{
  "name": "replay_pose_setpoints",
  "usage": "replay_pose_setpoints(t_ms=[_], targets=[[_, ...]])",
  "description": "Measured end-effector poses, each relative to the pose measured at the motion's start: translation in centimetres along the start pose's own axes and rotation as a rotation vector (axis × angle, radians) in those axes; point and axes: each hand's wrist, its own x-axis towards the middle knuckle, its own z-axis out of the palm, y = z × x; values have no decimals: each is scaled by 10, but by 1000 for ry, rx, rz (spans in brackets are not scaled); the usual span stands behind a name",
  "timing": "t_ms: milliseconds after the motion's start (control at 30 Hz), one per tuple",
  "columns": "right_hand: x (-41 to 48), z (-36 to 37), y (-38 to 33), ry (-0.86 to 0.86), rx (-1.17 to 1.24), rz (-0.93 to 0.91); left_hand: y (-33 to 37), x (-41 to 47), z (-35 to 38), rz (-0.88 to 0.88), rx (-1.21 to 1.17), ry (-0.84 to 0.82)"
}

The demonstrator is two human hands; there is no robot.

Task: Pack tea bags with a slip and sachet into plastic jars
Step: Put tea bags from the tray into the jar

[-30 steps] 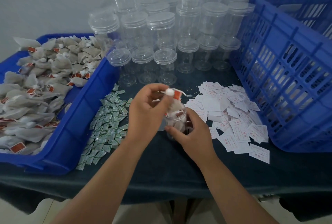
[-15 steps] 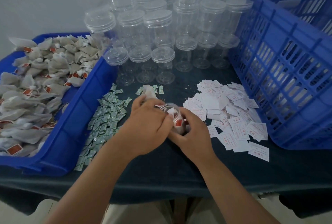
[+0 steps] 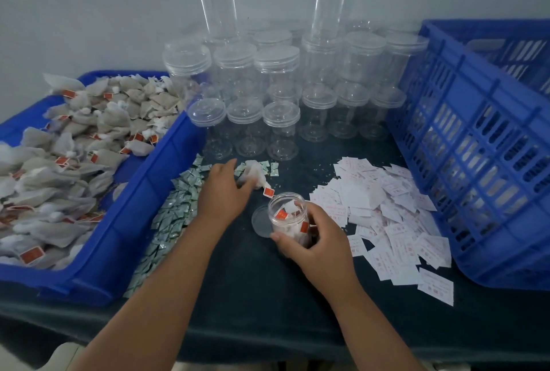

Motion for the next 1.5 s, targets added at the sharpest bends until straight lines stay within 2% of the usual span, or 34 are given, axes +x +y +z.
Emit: replay_pose_setpoints(t_ms=[167, 233, 333, 400, 467, 533, 600, 700, 767, 867, 933, 1000, 1067, 1133, 1200, 1233, 1267, 1367, 1433, 1500], targets=[[1, 0, 0, 15, 35, 37, 6, 13, 14, 59, -14, 132], [1, 0, 1, 18, 42, 47, 14, 7, 5, 74, -187, 178], [3, 1, 2, 22, 32, 52, 37, -13, -24, 47, -584, 191], [3, 1, 3, 25, 37, 47, 53, -33, -45, 153, -727, 142], [3, 1, 3, 24, 50, 47, 63, -49, -60, 278, -601, 27], [2, 0, 2, 26, 68, 40, 66, -60, -65, 369, -342, -115], [2, 0, 0, 33, 64, 24, 67, -67, -65, 423, -141, -157], [2, 0, -1, 30, 45, 12, 66, -75, -69, 454, -187, -13], [1, 0, -1, 30, 27, 11, 65, -77, -70, 508, -122, -7], [0, 0, -1, 39, 5, -20, 68, -88, -64, 539, 147, -278], [-1, 0, -2, 43, -14, -40, 67, -92, -58, 531, 175, -400], [-1, 0, -3, 41, -20, -43, 67, -93, -57, 544, 127, -430], [-1, 0, -3, 32, 3, -35, 64, -91, -62, 531, 22, -384], [-2, 0, -3, 30, 25, -20, 59, -90, -67, 442, -187, -181], [-2, 0, -1, 46, 26, -6, 44, -83, -68, 265, -362, 61], [-3, 0, 0, 52, 27, 7, 34, -77, -67, 188, -330, 125], [-3, 0, 1, 56, 33, 23, 20, -68, -66, 140, -203, 129], [-4, -1, 3, 58, 28, 63, -22, -47, -50, 26, 292, -35], [-4, -1, 5, 50, 22, 82, -39, -40, -36, 22, 336, -23], [-3, 0, 6, 47, 17, 94, -49, -37, -26, 75, 236, 94]])
